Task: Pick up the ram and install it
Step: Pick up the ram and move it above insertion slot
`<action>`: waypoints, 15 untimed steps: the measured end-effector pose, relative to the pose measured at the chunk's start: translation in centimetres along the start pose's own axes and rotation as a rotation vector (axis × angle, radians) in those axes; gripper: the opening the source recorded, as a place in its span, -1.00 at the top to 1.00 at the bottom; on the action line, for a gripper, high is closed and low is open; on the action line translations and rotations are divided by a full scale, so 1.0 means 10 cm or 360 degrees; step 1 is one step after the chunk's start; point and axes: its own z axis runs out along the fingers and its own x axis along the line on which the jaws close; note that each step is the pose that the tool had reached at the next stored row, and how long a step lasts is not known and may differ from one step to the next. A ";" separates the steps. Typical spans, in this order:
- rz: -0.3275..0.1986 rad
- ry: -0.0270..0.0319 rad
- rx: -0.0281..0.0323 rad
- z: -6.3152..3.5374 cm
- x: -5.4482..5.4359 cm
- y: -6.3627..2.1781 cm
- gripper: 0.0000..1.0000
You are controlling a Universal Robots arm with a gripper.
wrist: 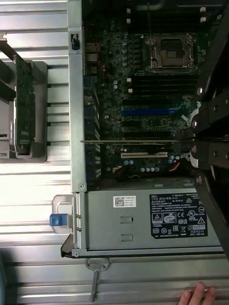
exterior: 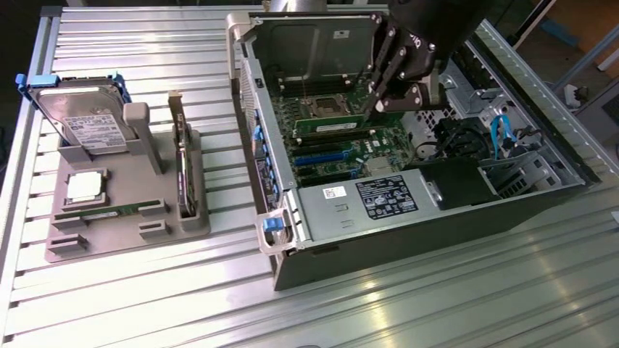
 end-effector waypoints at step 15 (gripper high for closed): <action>0.0000 0.00000 0.00000 -0.008 -0.01 -0.245 0.76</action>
